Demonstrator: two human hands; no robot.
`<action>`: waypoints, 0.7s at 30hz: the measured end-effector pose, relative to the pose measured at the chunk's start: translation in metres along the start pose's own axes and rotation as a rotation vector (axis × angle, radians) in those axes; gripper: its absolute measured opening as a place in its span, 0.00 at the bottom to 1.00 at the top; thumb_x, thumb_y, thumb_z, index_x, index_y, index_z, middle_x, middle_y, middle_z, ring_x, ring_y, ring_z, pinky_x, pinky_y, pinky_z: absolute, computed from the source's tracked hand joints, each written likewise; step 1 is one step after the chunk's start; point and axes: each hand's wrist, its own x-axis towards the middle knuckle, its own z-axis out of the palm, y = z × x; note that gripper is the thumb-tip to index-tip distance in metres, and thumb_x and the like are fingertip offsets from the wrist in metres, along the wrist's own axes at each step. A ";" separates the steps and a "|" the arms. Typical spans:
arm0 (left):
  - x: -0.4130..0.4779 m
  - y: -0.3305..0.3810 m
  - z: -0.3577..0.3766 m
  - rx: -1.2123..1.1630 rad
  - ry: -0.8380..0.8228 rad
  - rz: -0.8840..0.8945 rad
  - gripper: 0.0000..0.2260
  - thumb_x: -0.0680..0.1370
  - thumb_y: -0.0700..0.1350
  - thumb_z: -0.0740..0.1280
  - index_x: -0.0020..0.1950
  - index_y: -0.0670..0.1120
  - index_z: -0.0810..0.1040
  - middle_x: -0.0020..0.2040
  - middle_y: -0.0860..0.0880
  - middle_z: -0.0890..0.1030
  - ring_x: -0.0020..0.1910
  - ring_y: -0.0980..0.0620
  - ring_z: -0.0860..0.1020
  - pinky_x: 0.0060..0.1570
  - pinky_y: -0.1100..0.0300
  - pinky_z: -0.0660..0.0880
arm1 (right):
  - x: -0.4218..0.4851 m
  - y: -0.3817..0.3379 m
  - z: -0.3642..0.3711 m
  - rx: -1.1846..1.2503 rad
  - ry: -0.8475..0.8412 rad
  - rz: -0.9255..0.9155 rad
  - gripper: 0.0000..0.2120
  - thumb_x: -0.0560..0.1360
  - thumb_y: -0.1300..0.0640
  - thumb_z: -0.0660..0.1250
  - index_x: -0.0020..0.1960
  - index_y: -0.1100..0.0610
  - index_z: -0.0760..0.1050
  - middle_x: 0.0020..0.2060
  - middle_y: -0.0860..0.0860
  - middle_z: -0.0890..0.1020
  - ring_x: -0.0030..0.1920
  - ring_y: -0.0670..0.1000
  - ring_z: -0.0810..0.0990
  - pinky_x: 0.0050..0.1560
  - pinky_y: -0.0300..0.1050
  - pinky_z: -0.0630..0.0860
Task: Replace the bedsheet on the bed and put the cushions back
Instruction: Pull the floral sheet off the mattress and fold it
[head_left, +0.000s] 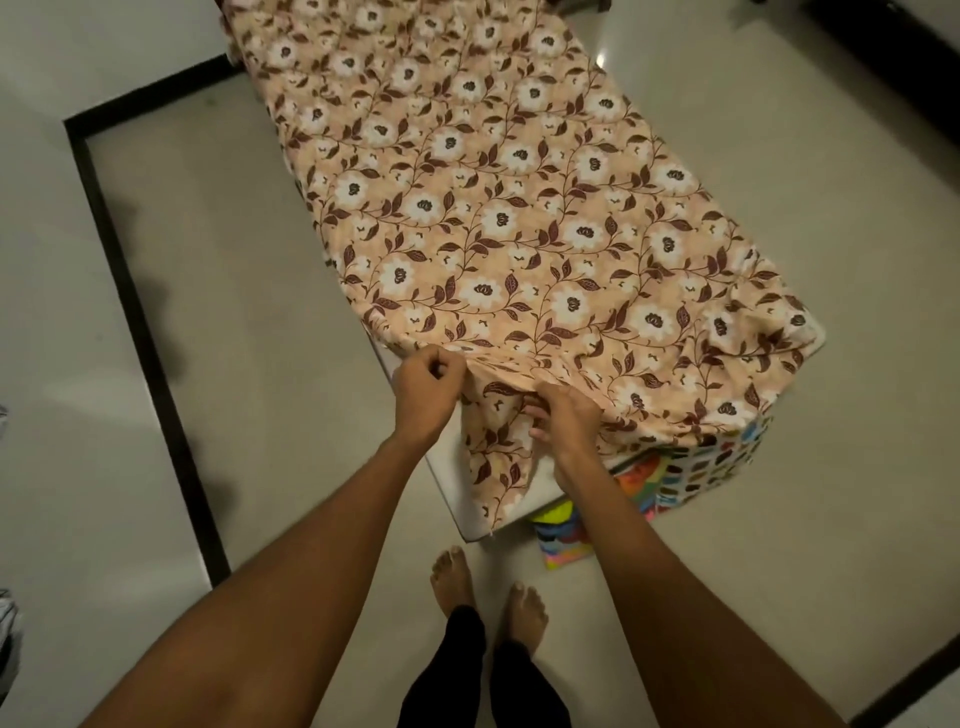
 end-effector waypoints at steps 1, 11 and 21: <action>0.001 -0.001 0.000 0.015 -0.026 -0.011 0.09 0.76 0.51 0.68 0.39 0.48 0.80 0.35 0.48 0.83 0.37 0.43 0.82 0.42 0.47 0.82 | 0.001 0.001 0.001 -0.012 0.004 0.005 0.06 0.79 0.54 0.72 0.50 0.57 0.82 0.46 0.53 0.88 0.46 0.51 0.87 0.28 0.38 0.76; -0.040 -0.044 -0.018 0.237 -0.511 -0.359 0.13 0.81 0.49 0.69 0.64 0.50 0.74 0.53 0.47 0.82 0.46 0.49 0.84 0.35 0.61 0.75 | 0.007 0.034 -0.014 -0.294 -0.018 0.102 0.05 0.80 0.56 0.68 0.53 0.55 0.82 0.49 0.51 0.86 0.50 0.54 0.85 0.44 0.51 0.86; -0.071 -0.011 -0.074 0.245 -0.518 -0.346 0.07 0.82 0.46 0.66 0.60 0.47 0.79 0.53 0.46 0.83 0.51 0.43 0.85 0.38 0.58 0.75 | -0.058 0.011 0.014 -0.542 -0.194 0.067 0.10 0.82 0.52 0.62 0.48 0.49 0.81 0.44 0.48 0.87 0.43 0.51 0.83 0.35 0.43 0.79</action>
